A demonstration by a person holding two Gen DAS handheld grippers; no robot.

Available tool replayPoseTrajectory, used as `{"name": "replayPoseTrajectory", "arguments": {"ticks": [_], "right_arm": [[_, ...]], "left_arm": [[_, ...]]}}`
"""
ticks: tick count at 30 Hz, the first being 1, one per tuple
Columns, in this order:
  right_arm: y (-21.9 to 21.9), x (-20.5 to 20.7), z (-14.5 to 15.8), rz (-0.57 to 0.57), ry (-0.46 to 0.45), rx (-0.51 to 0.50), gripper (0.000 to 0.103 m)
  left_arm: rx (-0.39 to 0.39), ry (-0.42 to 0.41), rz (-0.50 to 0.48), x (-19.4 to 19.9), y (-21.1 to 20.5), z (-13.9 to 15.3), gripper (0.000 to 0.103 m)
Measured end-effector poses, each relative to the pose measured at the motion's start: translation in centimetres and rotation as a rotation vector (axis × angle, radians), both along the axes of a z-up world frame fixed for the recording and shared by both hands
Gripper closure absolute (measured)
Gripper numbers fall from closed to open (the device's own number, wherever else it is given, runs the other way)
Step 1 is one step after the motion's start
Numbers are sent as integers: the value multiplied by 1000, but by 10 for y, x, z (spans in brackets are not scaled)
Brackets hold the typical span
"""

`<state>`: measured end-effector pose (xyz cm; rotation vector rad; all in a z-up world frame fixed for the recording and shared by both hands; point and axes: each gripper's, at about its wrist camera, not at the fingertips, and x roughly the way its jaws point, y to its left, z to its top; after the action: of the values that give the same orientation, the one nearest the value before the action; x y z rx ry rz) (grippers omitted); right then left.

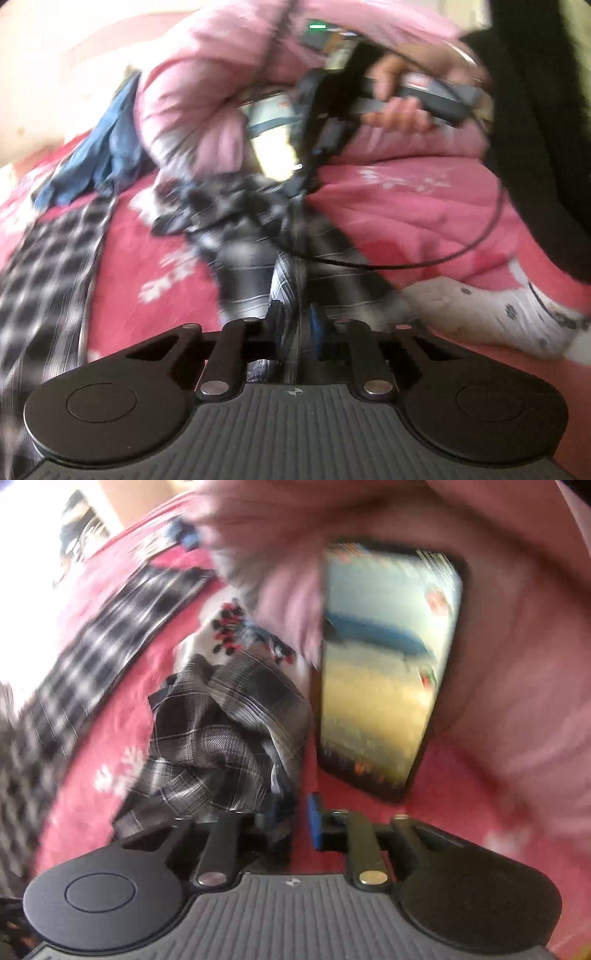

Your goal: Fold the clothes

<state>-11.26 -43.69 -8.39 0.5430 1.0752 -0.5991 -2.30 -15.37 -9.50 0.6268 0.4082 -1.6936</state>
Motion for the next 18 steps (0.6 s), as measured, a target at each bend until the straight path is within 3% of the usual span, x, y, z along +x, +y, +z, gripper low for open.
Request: {"name": "replayPoseTrajectory", "arguments": {"ticks": [8,13,14,15,16,18], "right_arm": [[33,41,12,261,69,-328,72],[37,69,0,379,119,-402,72],[31,70,-1,362,110,-383,80],[24,71,-2,345,100,-364,102],[18,72,-2,327,90,-345,102],[-5,57,20,174,-49,-268,102]], "left_arm": [[1,-80,-88,-30,5,-4,91],[-2,-106,-102,-34,6,-4,91],[-4,-109,-104,-35,6,-4,91],[-7,-110,-105,-36,6,-3,91],[-9,-109,-106,-36,6,-3,91],[-11,-109,-110,-38,6,-2,91]]}}
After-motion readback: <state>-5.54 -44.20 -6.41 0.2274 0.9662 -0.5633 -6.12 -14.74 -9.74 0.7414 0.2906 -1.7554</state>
